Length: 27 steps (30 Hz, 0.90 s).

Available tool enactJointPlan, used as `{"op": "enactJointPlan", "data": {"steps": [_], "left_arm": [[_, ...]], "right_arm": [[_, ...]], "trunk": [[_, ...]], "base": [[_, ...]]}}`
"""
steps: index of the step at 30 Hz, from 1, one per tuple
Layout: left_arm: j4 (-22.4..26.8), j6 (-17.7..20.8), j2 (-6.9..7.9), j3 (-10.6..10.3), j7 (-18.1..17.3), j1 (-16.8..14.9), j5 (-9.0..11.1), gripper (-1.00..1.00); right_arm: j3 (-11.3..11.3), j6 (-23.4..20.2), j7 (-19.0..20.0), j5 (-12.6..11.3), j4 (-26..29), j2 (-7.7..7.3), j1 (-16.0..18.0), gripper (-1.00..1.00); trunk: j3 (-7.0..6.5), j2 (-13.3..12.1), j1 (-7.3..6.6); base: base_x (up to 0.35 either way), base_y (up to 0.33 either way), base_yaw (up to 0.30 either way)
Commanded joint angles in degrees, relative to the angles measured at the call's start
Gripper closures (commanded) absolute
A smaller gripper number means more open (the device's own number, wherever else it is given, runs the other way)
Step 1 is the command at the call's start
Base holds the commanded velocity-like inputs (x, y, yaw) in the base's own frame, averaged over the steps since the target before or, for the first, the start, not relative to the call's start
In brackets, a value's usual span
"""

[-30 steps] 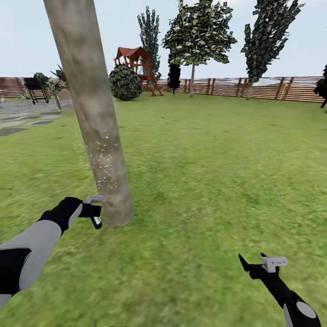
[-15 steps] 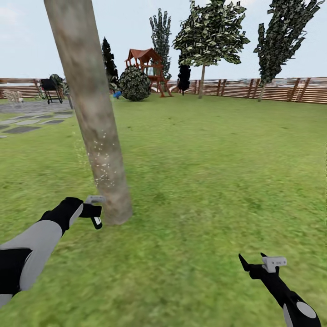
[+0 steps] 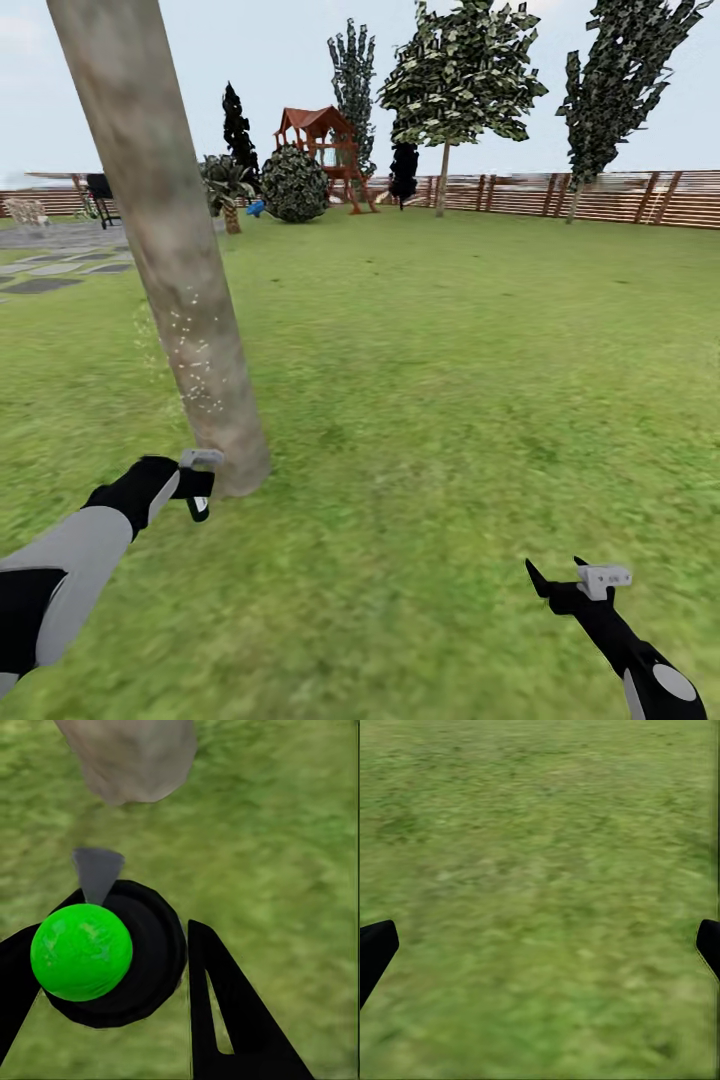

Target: In the garden, pick up the pesticide atomizer on the floor and spray pesticide onto both trees until each tree trunk is fully covered.

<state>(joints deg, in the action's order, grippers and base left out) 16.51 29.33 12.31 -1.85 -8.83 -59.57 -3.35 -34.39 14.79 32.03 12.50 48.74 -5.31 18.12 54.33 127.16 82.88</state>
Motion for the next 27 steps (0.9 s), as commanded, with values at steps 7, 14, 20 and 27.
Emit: {"op": "enactJointPlan", "data": {"steps": [7, 14, 20, 27], "left_arm": [[-0.1, -0.4, -0.01, -0.2, 0.1, 0.4, -0.3, 1.0], [-0.1, -0.4, -0.01, -0.2, 0.1, 0.5, -0.2, 1.0], [-0.1, -0.3, -0.01, -0.2, 0.0, 0.5, -0.2, 1.0], [-0.1, -0.3, -0.01, -0.2, 0.0, 0.5, -0.2, 1.0]], "right_arm": [[-0.2, 0.4, 0.2, 0.6, 0.0, 0.03, 0.1, -1.0], [-0.2, 0.4, 0.2, 0.7, -0.1, 0.03, 0.1, -1.0], [-0.2, 0.4, 0.2, 0.7, -0.1, 0.03, 0.1, -1.0], [-0.2, 0.5, 0.2, 0.7, 0.0, 0.03, 0.1, -1.0]], "trunk": [[0.05, 0.0, 0.0], [0.05, 0.0, 0.0], [0.0, 0.0, 0.0], [-0.36, 0.0, 0.0]], "base": [[0.275, -0.096, 0.0], [0.33, -0.009, 0.0], [0.146, -0.185, 0.03], [0.005, -0.269, 0.204]]}}
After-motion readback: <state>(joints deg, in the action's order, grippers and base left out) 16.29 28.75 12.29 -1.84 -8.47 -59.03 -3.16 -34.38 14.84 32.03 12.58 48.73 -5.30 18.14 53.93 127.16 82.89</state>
